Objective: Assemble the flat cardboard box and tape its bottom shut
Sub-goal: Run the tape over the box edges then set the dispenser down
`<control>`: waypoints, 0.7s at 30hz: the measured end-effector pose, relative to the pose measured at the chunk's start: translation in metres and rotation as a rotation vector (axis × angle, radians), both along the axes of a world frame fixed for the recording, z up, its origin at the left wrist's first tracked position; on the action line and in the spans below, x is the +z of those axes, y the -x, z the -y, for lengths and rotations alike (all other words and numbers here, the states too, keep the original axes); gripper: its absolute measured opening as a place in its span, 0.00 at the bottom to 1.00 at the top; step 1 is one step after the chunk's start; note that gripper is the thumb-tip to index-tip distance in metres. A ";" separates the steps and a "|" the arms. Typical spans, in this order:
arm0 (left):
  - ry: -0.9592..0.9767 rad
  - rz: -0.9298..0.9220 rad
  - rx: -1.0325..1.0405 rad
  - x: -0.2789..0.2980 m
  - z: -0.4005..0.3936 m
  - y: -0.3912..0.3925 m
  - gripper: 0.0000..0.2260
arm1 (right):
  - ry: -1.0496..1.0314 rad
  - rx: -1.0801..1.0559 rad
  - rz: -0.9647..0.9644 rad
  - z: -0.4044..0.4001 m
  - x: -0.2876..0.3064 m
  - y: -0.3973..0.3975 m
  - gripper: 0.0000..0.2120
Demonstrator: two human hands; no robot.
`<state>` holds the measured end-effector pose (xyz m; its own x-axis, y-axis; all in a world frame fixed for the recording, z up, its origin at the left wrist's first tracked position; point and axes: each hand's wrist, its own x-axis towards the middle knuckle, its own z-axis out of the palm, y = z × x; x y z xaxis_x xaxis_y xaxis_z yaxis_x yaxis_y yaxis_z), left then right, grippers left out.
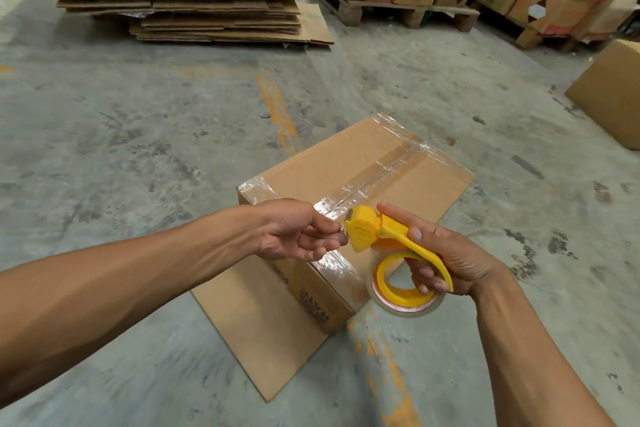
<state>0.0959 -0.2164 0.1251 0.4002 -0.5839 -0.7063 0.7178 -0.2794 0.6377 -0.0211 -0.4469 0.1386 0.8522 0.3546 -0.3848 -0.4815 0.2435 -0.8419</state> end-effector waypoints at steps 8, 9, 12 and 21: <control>-0.307 0.526 -0.084 -0.011 -0.049 -0.081 0.07 | 0.385 0.055 0.057 -0.037 0.027 -0.015 0.23; -0.336 0.618 -0.077 -0.010 -0.049 -0.087 0.07 | 0.420 0.047 0.100 -0.051 0.026 -0.023 0.22; -0.416 0.789 -0.049 -0.013 -0.060 -0.107 0.08 | 0.502 0.001 0.186 -0.081 0.021 -0.038 0.22; -0.448 0.920 0.141 -0.042 -0.102 -0.145 0.09 | 0.529 0.096 0.057 -0.075 0.021 -0.033 0.19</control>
<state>0.2411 -0.1147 0.0830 0.9401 -0.2480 -0.2337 0.0501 -0.5777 0.8147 0.0117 -0.3720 0.1595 0.8505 0.2021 -0.4856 -0.4303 -0.2635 -0.8633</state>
